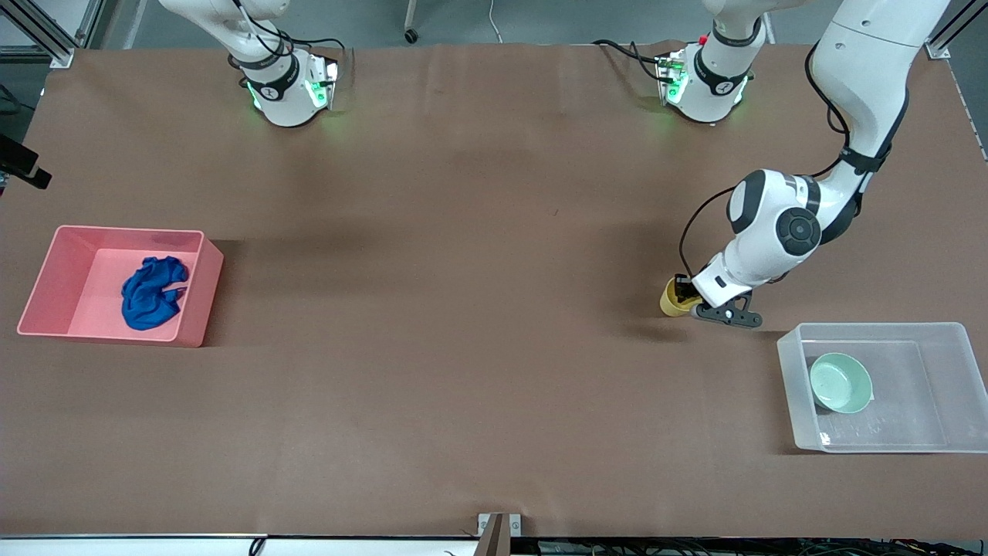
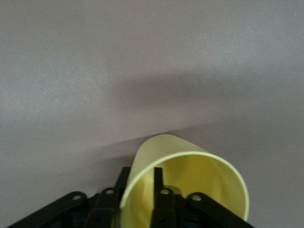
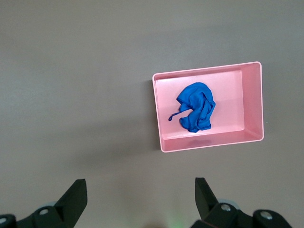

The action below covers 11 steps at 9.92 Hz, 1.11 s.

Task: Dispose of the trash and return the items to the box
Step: 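Move the left gripper to the yellow cup and grasp it, then carry the yellow cup with the left gripper over the green bowl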

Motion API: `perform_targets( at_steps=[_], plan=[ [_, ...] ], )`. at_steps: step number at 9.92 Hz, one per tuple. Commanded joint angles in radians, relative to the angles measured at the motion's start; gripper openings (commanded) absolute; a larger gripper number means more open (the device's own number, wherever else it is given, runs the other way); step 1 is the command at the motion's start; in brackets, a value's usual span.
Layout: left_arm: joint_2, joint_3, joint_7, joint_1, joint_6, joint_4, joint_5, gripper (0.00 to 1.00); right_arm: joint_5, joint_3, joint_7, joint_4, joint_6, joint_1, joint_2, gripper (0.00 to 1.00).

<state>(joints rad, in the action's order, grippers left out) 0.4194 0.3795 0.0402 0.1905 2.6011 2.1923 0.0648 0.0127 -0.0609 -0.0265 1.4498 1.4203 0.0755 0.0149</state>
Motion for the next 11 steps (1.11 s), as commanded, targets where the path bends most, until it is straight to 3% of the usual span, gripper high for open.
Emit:
perform_targets(
  at_steps=[1, 4, 6, 8, 11],
  plan=[
    [0.001, 0.001, 0.007, 0.023, 0.007, -0.005, 0.024, 0.00, 0.000, 0.003, 0.008, -0.006, -0.009, 0.004, 0.002, 1.00],
    [-0.082, 0.005, -0.009, 0.059, -0.065, -0.072, 0.024, 0.00, 0.000, 0.003, 0.008, -0.006, -0.009, 0.006, 0.002, 1.00],
    [-0.065, 0.002, -0.045, 0.081, -0.273, -0.261, 0.024, 0.00, 0.000, 0.003, 0.010, -0.006, -0.009, 0.006, 0.002, 1.00],
    [0.029, -0.001, -0.133, 0.145, -0.434, -0.501, 0.024, 0.00, 0.000, 0.003, 0.008, -0.006, -0.009, 0.006, 0.002, 1.00],
    [0.212, -0.005, -0.387, 0.262, -0.486, -0.754, 0.032, 0.00, 0.000, 0.003, 0.008, -0.006, -0.009, 0.006, 0.002, 1.00]
  ],
)
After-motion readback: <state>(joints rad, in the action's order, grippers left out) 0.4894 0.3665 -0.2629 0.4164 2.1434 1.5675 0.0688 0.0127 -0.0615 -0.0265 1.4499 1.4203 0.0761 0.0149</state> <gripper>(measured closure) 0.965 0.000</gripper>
